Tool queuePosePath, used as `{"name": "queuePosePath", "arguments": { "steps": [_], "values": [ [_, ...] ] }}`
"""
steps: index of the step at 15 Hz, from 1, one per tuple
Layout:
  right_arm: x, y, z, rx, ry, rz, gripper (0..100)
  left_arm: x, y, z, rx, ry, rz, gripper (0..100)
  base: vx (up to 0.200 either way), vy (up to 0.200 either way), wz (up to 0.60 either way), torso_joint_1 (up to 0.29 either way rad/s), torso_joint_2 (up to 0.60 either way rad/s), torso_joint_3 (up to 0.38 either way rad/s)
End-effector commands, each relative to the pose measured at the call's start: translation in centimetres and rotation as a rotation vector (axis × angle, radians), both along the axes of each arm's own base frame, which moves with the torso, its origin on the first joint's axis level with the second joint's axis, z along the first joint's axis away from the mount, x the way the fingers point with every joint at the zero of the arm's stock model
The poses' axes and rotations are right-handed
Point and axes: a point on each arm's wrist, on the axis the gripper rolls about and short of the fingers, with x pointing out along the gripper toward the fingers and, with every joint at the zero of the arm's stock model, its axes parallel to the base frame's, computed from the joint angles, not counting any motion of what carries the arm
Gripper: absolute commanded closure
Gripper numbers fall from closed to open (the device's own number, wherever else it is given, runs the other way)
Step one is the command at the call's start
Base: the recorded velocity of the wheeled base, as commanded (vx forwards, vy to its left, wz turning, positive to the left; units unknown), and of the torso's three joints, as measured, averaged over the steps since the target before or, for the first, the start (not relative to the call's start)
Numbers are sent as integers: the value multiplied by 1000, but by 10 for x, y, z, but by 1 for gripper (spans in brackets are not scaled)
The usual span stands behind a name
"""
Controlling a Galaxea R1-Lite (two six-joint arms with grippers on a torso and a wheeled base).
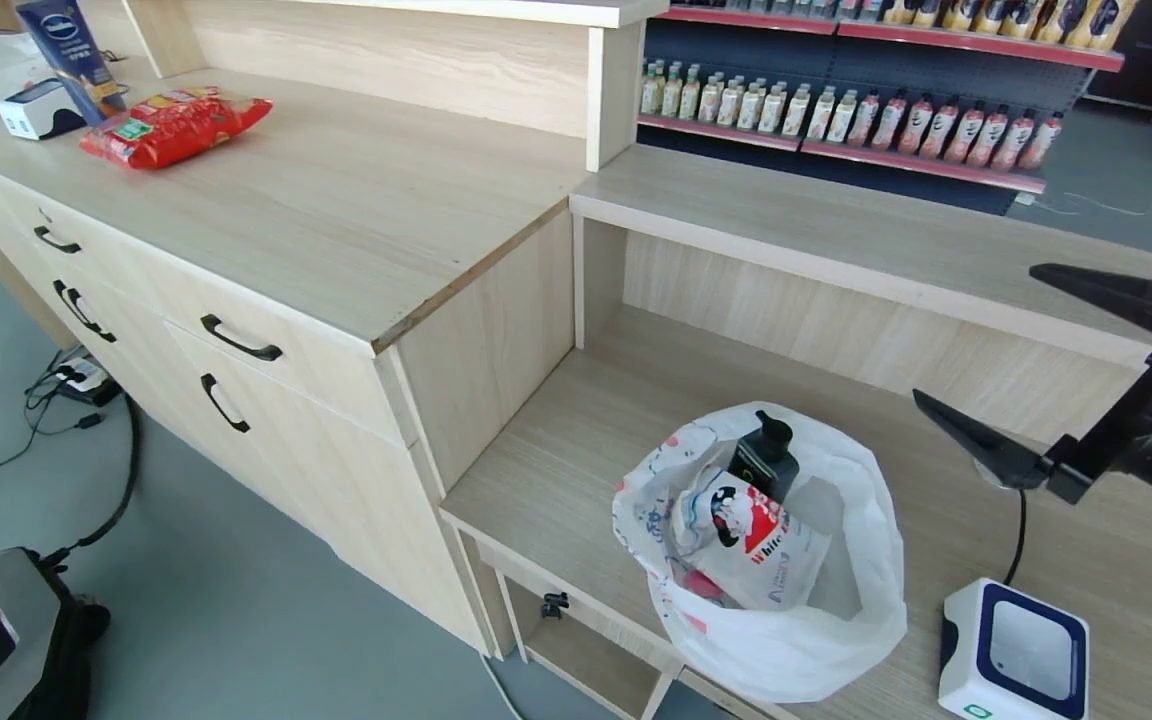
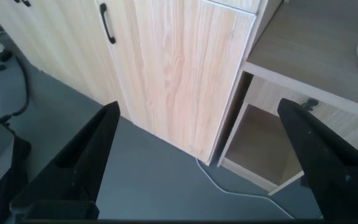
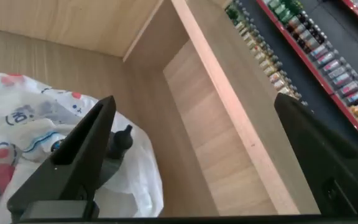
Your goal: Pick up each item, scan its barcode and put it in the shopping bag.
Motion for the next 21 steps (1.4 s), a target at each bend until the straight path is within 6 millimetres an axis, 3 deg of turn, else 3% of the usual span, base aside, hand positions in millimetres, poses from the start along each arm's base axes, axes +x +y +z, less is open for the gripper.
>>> {"name": "queuePosePath", "arguments": {
  "steps": [1, 3, 5, 7, 9, 12, 15, 19, 21],
  "values": [
    [-26, 0, 59, 109, -67, -84, 0, 0, 0, 0, 1, 0, 1, 0, 0, 0, -600, 7, 2, 2],
    [-39, -6, 70, 177, 5, -206, 0, 0, 0, 0, -1, 0, 1, 0, 0, 0, -600, 2, 5, 2],
    [-42, -15, 64, 252, 72, -336, 0, 0, 0, 0, -1, 2, 1, 0, 0, 0, -600, -2, 2, 7],
    [-41, -35, 42, 351, 150, -543, 0, 0, 0, 0, -1, 0, 1, 0, 0, 0, -600, 2, 2, 0],
    [-52, -46, 23, 367, 175, -625, 0, 0, 0, 0, 1, 0, 1, 0, 0, 0, -600, 2, 5, 5],
    [-88, -53, -33, 450, 258, -692, 0, 0, 0, 0, 1, 0, 1, 0, 0, 0, -200, 1, 1, 2],
    [-129, -54, -110, 553, 373, -778, 0, 0, 0, 0, -1, 0, 1, 0, 0, 0, 0, 0, 0, 0],
    [-182, -52, -153, 628, 494, -867, 0, 0, 0, 0, 1, 0, 1, 0, 0, 0, 0, 0, 0, 0],
    [-191, -50, -154, 686, 342, -742, 0, 0, 0, 0, 1, 0, 1, 0, 0, 0, 0, 0, 0, 0]
  ]
}}
